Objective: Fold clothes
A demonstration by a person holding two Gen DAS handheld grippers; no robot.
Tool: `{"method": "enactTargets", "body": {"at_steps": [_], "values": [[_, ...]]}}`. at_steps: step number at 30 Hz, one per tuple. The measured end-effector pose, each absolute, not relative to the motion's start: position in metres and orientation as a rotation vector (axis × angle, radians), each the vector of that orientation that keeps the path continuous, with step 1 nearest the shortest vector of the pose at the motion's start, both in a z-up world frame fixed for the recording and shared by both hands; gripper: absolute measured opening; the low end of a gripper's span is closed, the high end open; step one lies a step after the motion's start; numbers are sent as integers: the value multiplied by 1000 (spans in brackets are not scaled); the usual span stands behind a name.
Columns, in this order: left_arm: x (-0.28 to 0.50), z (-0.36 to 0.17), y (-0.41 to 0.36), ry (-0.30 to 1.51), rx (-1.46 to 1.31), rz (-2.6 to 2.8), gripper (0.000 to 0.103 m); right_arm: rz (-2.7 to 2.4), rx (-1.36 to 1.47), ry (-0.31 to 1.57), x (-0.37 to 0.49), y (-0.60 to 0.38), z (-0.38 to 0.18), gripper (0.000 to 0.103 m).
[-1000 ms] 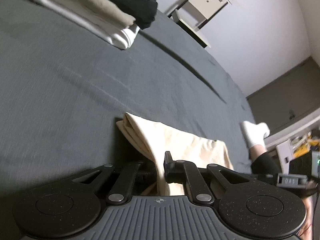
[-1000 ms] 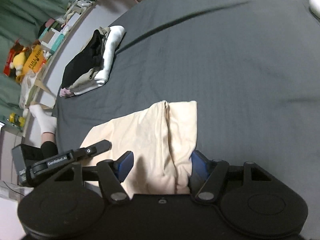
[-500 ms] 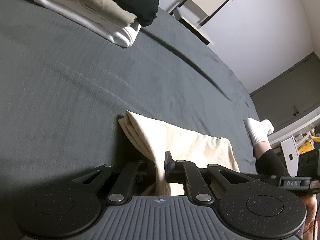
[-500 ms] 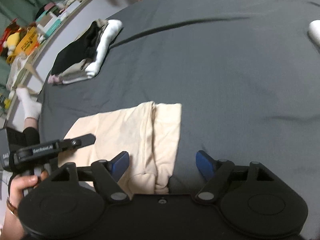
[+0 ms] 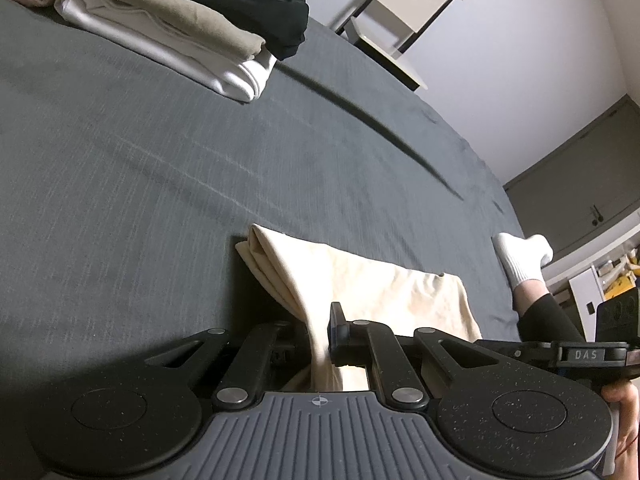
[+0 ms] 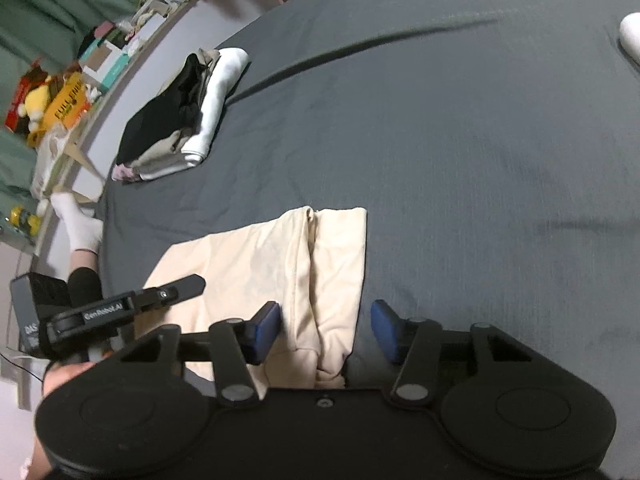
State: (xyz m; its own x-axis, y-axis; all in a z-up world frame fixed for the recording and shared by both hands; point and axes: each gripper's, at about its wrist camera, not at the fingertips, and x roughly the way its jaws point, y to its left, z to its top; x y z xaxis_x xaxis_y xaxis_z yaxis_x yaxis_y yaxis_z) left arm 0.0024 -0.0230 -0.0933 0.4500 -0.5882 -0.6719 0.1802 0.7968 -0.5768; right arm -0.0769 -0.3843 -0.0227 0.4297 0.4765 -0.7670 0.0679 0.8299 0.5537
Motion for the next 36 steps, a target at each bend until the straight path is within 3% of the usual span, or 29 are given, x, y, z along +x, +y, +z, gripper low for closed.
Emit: {"method": "enactTargets", "body": {"at_steps": [11, 15, 24, 27, 36], "values": [[4, -95, -23, 1006, -469, -499, 7, 315, 569, 1113, -70, -368, -27, 50], [2, -94, -22, 1002, -472, -494, 7, 352, 641, 1109, -67, -371, -33, 34], [0, -91, -29, 971, -411, -490, 7, 344, 778, 1115, -73, -380, -50, 29], [-2, -87, -36, 941, -354, -471, 7, 331, 836, 1072, -64, -376, -59, 13], [-1, -43, -23, 845, -282, -461, 7, 386, 828, 928, -65, -355, -14, 11]]}}
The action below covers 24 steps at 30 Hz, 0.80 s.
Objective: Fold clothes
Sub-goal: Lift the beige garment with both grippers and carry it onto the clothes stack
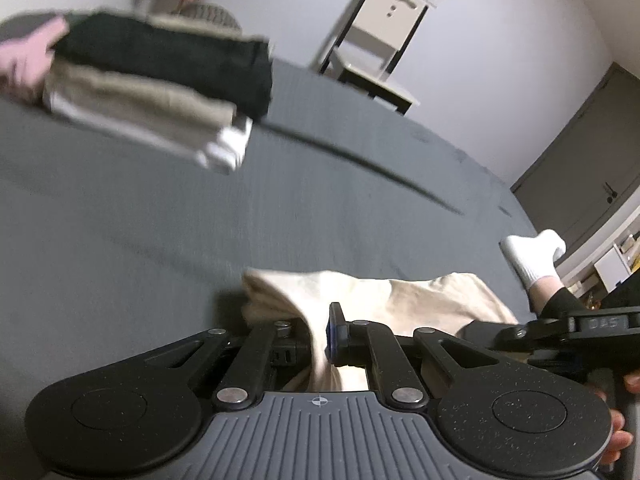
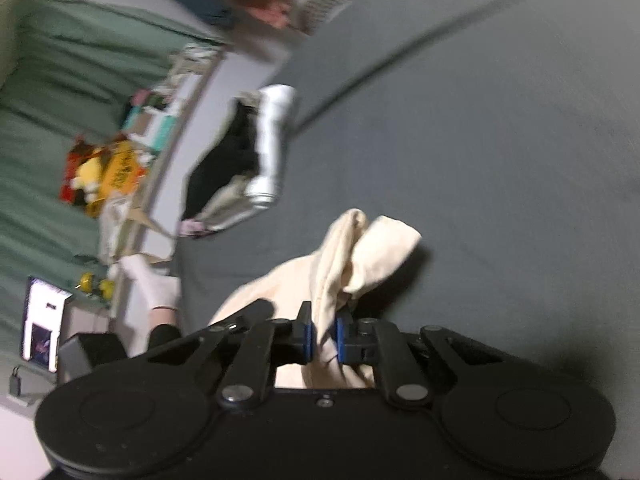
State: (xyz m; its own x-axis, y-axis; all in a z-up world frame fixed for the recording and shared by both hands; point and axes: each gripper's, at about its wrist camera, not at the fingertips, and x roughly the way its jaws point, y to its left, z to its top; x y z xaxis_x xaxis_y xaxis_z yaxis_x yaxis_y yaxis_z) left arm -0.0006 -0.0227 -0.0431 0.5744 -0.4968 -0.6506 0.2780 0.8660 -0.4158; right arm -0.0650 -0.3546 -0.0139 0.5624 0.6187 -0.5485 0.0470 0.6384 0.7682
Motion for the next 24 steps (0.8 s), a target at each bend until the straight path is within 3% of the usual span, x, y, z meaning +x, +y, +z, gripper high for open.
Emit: {"method": "enactTargets", "body": {"at_steps": [13, 19, 24], "values": [[101, 76, 42, 690, -101, -271, 7, 509, 695, 793, 64, -268, 79, 11], [169, 90, 59, 682, -46, -166, 7, 500, 642, 769, 124, -226, 94, 11], [209, 75, 68, 681, -15, -130, 7, 446, 658, 765, 152, -216, 69, 11]]}}
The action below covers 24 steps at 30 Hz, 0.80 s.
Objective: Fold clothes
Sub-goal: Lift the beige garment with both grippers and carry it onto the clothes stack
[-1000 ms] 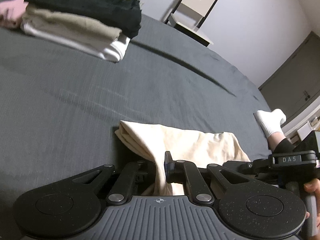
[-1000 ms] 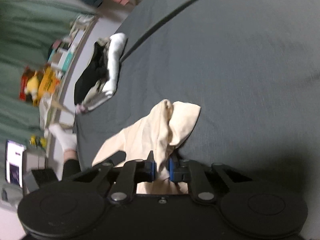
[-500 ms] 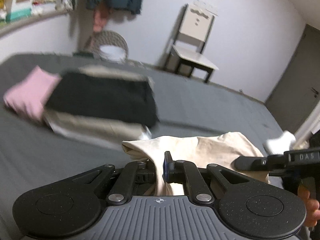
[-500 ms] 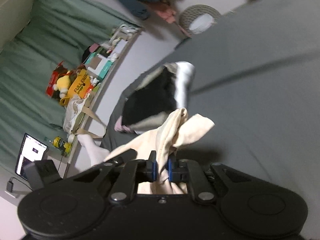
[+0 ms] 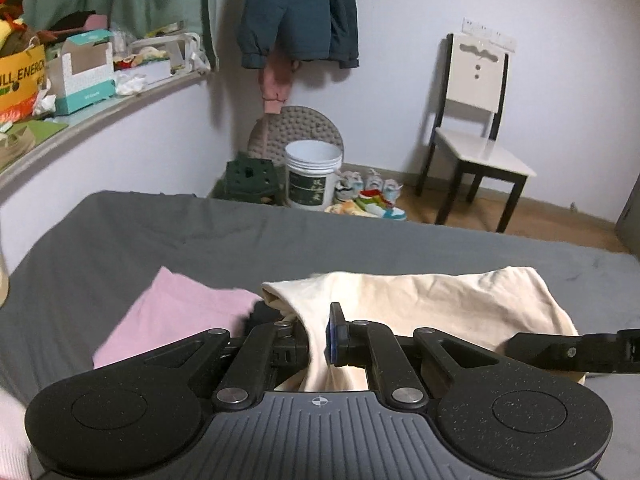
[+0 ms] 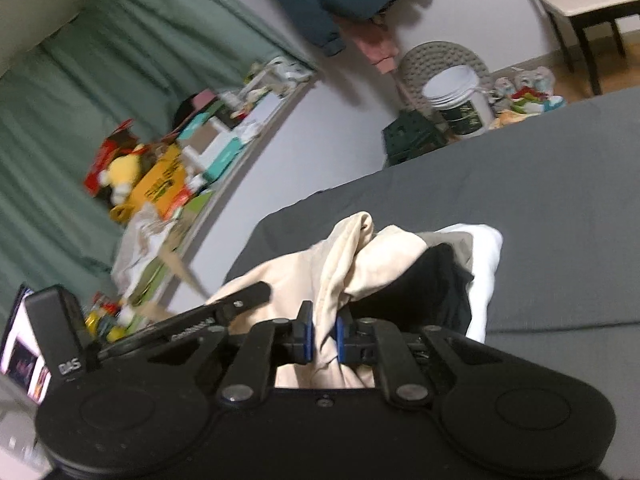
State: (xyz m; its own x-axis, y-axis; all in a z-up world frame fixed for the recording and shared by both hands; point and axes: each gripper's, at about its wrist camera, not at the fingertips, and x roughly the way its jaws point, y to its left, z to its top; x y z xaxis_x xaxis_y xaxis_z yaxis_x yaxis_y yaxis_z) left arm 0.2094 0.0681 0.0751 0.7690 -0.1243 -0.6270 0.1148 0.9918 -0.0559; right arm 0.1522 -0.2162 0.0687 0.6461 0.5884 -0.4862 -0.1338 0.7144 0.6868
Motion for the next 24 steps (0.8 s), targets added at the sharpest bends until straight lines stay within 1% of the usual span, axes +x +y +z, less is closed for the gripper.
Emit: {"method": "enactTargets", "body": {"at_steps": [6, 11, 12, 13, 14, 16, 17, 21, 24], "values": [[235, 38, 68, 712, 44, -151, 7, 358, 678, 799, 169, -216, 23, 10], [234, 20, 78, 712, 12, -179, 8, 354, 682, 826, 170, -221, 4, 12], [234, 18, 83, 724, -13, -182, 12, 351, 694, 826, 171, -222, 2, 14], [235, 17, 89, 730, -37, -181, 17, 358, 709, 826, 172, -224, 2, 14], [235, 17, 94, 732, -60, -179, 17, 366, 724, 826, 172, -226, 1, 15], [234, 19, 105, 725, -103, -169, 17, 347, 732, 813, 174, -230, 6, 24], [233, 22, 110, 722, -118, -160, 18, 333, 724, 801, 172, -233, 9, 32], [228, 32, 124, 689, -144, -129, 18, 305, 688, 733, 164, -242, 27, 33], [221, 44, 131, 625, -199, -147, 18, 334, 674, 669, 151, -245, 41, 32]]}}
